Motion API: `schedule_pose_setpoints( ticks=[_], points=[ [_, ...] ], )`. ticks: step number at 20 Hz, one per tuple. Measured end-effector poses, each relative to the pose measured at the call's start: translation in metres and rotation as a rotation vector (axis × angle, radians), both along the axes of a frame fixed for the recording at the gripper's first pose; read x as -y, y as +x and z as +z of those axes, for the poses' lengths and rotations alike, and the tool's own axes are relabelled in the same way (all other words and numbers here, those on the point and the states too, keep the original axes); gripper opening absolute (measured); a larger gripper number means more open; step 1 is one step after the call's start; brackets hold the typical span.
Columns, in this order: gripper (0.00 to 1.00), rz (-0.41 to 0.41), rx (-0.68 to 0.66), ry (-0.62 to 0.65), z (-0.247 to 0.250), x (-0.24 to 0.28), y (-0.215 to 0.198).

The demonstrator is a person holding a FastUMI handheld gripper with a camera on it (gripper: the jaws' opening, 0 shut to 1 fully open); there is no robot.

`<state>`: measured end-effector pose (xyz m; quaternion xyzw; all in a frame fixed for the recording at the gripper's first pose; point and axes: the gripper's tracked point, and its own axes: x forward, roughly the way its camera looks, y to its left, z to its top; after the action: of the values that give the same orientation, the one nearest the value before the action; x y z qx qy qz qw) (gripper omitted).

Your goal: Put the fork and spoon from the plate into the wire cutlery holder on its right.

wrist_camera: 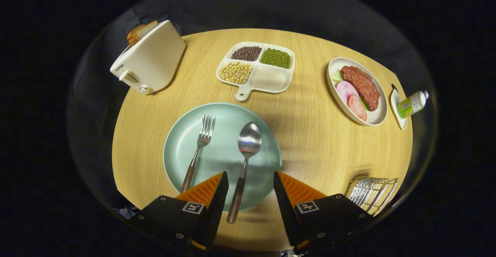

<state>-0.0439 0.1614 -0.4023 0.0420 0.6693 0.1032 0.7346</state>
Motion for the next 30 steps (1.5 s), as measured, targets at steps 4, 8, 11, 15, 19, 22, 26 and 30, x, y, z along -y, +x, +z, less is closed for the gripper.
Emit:
schedule_pose_setpoints(
  ticks=[4, 8, 11, 15, 19, 22, 26, 30],
  points=[
    [0.53, -0.052, -0.091, -0.007, -0.019, -0.007, -0.005],
    [0.33, -0.107, -0.141, 0.019, -0.025, -0.019, -0.008],
    [0.21, -0.125, -0.140, -0.015, -0.036, -0.017, -0.010],
    [0.13, -0.165, -0.139, -0.012, -0.039, -0.019, -0.010],
    [0.05, -0.155, -0.126, -0.010, -0.038, -0.015, -0.011],
    [0.04, -0.154, -0.067, -0.004, -0.033, -0.010, -0.008],
    [0.04, -0.179, 0.019, 0.033, -0.010, -0.001, 0.002],
    [0.04, -0.206, 0.081, 0.059, 0.026, 0.023, -0.001]
  ],
)
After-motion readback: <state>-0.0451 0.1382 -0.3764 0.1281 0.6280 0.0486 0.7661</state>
